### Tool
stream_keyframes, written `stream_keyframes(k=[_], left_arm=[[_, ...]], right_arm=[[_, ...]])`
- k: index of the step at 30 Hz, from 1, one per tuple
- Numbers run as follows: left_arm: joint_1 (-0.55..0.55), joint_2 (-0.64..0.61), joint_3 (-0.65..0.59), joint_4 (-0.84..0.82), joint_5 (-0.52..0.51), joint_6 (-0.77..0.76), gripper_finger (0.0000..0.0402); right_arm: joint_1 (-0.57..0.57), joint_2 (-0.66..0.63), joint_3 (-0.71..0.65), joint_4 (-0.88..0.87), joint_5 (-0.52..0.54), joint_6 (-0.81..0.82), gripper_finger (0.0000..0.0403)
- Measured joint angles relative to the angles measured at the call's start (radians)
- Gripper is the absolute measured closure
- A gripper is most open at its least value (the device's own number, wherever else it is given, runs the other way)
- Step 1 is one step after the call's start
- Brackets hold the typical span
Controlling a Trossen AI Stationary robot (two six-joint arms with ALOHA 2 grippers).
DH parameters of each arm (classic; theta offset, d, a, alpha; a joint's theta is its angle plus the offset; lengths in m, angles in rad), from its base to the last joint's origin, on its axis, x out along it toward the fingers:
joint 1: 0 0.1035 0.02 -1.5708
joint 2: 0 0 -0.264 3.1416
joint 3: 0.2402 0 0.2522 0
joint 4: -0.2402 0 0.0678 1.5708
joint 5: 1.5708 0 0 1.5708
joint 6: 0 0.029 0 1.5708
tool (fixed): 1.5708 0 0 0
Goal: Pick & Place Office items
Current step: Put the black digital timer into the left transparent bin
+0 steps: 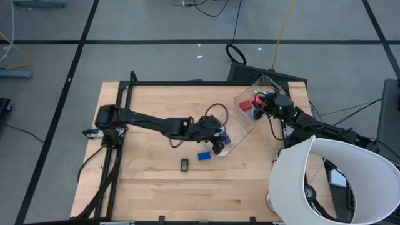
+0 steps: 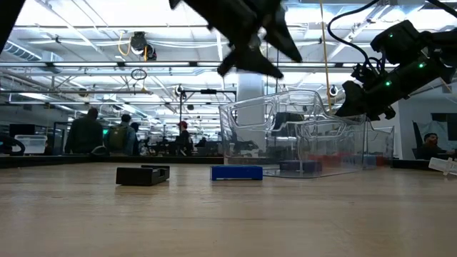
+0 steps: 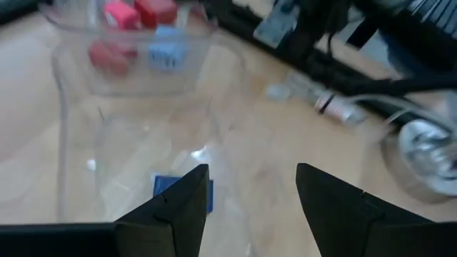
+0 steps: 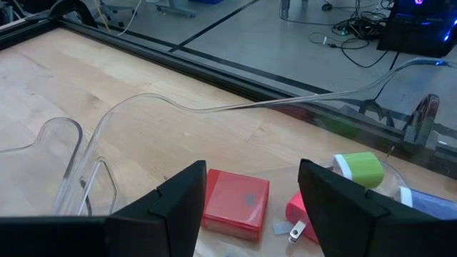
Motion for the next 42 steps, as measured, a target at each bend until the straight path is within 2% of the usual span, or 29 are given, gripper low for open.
stream_keyframes(k=[7,12,19,25,29,33,38,42], left_arm=[[-0.108,-0.144,0.000,-0.025,-0.080,0.071,0.0188],[-0.238,-0.179,0.000,-0.025,-0.094,0.127,0.0188],[-0.418,-0.163,0.000,-0.069,-0.108,0.109,0.0188],[-0.529,-0.071,0.000,-0.082,-0.104,0.060,0.0188],[-0.562,0.005,0.000,-0.090,-0.053,0.016,0.0188],[-0.568,0.066,0.000,-0.146,-0.045,-0.066,0.0188],[-0.547,0.115,-0.001,-0.305,-0.022,-0.230,0.0188],[-0.524,0.129,-0.001,-0.422,0.036,-0.359,0.0188]], right_arm=[[0.000,0.000,0.000,-0.014,0.000,0.000,0.0190],[0.000,0.000,0.000,-0.017,0.000,0.000,0.0190],[0.000,0.000,0.000,-0.020,0.000,0.003,0.0190],[0.000,0.000,0.000,-0.022,-0.024,0.003,0.0190],[0.000,0.000,0.000,-0.022,-0.025,0.004,0.0190],[0.000,0.000,0.000,-0.022,-0.025,0.004,0.0190],[0.000,0.000,0.000,-0.021,-0.024,0.004,0.0190],[0.000,0.000,0.000,-0.017,-0.024,0.004,0.0190]])
